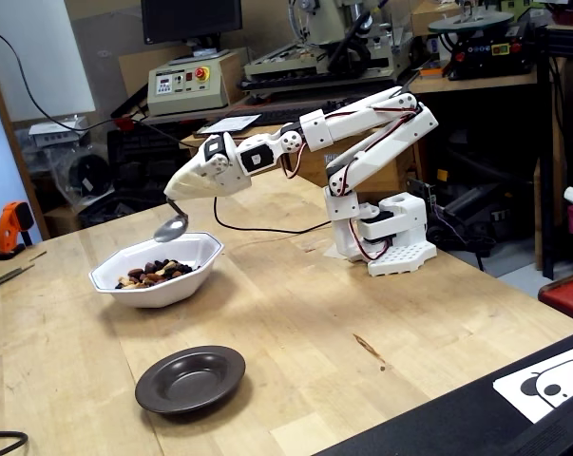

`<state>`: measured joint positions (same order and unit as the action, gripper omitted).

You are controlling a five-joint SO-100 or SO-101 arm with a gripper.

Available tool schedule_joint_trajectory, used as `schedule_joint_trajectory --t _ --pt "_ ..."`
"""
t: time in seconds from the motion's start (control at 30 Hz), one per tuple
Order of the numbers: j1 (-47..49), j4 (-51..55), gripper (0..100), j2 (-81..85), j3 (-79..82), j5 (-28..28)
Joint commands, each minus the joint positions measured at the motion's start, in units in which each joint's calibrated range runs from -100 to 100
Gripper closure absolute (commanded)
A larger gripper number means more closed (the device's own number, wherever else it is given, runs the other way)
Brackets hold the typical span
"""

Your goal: Use spoon to transfer food from the white bowl to brown plate

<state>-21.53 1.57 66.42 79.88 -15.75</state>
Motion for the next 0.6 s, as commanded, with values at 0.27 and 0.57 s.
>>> schedule_joint_trajectory --t 0.27,0.57 --pt "-0.69 -15.24 96 0.97 8.70 0.24" --pt "-0.69 -20.78 96 0.97 12.60 -0.20"
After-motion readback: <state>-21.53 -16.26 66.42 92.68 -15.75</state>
